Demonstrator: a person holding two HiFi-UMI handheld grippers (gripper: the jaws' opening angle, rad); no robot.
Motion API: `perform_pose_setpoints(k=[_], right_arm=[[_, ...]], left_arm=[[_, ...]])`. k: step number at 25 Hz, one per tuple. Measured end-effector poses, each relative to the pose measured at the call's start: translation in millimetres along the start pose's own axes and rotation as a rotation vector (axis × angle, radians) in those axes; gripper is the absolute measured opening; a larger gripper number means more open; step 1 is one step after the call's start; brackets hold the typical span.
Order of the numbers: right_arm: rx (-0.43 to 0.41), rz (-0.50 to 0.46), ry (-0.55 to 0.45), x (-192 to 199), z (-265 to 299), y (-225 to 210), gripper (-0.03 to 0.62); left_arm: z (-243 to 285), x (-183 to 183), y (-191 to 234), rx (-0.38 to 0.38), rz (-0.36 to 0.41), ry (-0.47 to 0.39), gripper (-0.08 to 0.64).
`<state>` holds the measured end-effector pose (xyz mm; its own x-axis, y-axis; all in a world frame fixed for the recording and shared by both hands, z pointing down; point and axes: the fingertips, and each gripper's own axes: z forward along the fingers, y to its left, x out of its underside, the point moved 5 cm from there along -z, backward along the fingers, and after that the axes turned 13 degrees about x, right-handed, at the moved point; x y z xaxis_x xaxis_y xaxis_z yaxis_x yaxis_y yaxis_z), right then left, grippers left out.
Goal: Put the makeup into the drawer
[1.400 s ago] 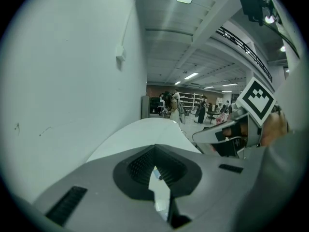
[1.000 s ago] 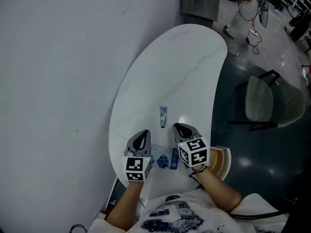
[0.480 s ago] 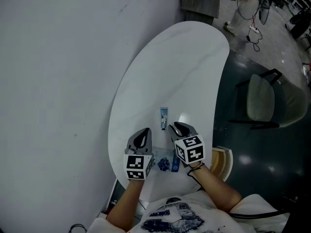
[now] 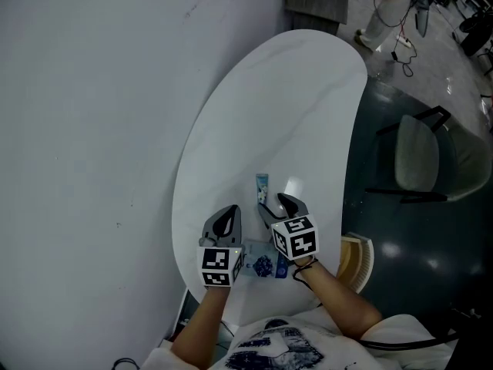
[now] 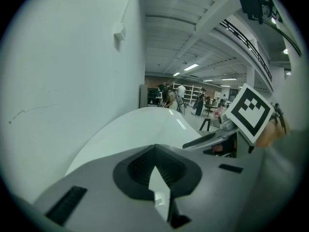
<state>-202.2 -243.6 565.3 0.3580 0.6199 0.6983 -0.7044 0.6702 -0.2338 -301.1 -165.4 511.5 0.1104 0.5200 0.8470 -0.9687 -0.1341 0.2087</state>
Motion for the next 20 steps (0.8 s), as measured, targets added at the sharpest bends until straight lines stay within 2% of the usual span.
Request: perform_pose_setpoints(k=[3,20], right_arm=[[0.005,-0.005,-0.001,1.7,9.8,2.0,0.25],[0.046,-0.039,0.043,12.3,54.1,6.5,0.249]], left_arm=[[2.9,3.4,3.0,0.001,0.002,0.009,0.034],[10.4,5.3,24.0,-0.018,-0.014,0.028,0.034]])
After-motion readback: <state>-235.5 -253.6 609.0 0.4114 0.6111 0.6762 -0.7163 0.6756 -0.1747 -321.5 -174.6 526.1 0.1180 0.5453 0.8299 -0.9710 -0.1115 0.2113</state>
